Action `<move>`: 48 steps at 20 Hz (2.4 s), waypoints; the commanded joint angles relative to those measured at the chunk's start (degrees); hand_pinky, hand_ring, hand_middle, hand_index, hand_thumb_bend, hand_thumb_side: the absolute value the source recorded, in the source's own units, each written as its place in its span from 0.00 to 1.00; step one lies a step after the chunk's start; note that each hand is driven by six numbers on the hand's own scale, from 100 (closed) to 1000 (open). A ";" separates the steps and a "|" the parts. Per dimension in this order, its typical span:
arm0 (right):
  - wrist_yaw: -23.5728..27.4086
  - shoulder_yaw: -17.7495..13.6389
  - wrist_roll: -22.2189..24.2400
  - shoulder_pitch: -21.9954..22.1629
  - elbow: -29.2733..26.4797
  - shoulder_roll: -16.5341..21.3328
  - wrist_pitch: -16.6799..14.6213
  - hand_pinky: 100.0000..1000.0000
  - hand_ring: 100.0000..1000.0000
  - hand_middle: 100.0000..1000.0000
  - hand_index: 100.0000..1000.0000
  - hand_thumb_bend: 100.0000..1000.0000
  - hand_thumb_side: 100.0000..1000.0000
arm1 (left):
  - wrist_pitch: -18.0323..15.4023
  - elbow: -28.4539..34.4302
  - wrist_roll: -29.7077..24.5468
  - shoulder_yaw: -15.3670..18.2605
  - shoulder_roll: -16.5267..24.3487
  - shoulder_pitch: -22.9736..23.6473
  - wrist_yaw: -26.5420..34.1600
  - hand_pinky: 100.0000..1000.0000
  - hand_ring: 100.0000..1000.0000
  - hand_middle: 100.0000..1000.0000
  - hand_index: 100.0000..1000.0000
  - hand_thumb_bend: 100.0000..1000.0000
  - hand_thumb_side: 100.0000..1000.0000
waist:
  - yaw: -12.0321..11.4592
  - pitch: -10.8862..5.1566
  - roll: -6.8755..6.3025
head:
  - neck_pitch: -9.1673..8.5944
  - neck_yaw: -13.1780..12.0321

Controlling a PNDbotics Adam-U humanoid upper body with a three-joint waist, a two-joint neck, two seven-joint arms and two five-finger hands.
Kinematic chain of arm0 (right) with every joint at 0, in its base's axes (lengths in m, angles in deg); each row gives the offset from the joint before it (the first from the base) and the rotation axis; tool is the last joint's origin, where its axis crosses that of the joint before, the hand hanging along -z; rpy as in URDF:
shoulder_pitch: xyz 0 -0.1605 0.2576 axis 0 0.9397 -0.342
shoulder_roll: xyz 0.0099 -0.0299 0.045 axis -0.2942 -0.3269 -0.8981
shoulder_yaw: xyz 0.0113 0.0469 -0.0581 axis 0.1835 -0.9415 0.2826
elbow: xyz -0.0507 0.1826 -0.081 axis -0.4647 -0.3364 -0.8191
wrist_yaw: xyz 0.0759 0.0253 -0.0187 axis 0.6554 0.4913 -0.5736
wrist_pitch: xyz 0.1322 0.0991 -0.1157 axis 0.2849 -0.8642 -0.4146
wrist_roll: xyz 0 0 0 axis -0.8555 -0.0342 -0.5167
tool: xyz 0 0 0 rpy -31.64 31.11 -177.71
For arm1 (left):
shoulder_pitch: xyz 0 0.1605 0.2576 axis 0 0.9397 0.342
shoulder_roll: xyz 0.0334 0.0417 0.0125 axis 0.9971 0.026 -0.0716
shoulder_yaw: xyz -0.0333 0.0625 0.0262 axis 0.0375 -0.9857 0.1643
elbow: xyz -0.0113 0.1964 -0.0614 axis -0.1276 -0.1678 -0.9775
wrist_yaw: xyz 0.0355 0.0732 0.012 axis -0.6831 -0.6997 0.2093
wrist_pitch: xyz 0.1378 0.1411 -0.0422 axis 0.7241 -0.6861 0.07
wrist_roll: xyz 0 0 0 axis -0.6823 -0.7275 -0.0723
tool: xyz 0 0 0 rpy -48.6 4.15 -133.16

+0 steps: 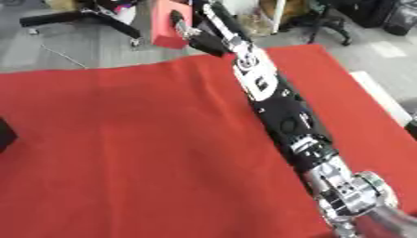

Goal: Pick up the objects with one hand, pass them to the other hand, and then place them into the box on the other side of the table.

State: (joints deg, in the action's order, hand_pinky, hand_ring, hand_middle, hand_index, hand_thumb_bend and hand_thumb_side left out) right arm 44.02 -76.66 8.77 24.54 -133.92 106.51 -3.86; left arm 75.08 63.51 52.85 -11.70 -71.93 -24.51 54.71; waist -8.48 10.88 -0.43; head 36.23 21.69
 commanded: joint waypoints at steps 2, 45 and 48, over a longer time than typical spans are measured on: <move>5.92 1.12 3.56 0.24 -6.36 -1.54 3.24 0.52 0.36 0.37 0.51 0.00 0.80 | -1.24 -1.76 7.59 -2.46 1.32 -3.31 -12.67 0.76 0.63 0.66 0.85 0.69 0.46 | 0.40 -1.77 -0.08 | -0.19 -0.36; 16.00 8.15 15.81 7.39 -19.98 -13.54 9.92 0.51 0.35 0.36 0.49 0.00 0.82 | -2.02 -22.13 19.20 -6.22 -10.87 -23.61 -2.60 0.70 0.53 0.53 0.74 0.44 0.52 | 4.11 -1.56 1.28 | -0.23 -2.86; 16.21 8.50 16.30 7.57 -19.84 -13.86 10.27 0.51 0.35 0.36 0.49 0.00 0.83 | -2.79 -21.73 19.22 -6.44 -11.22 -23.65 -1.13 0.69 0.50 0.50 0.71 0.40 0.51 | 4.13 -1.53 1.32 | -0.23 -2.83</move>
State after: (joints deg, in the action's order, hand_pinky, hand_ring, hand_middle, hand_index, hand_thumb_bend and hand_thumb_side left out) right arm 60.10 -69.66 24.19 32.52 -152.28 93.15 6.57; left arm 72.43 40.83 71.77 -18.77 -82.15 -46.27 52.63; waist -4.37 10.19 0.84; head 36.22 18.90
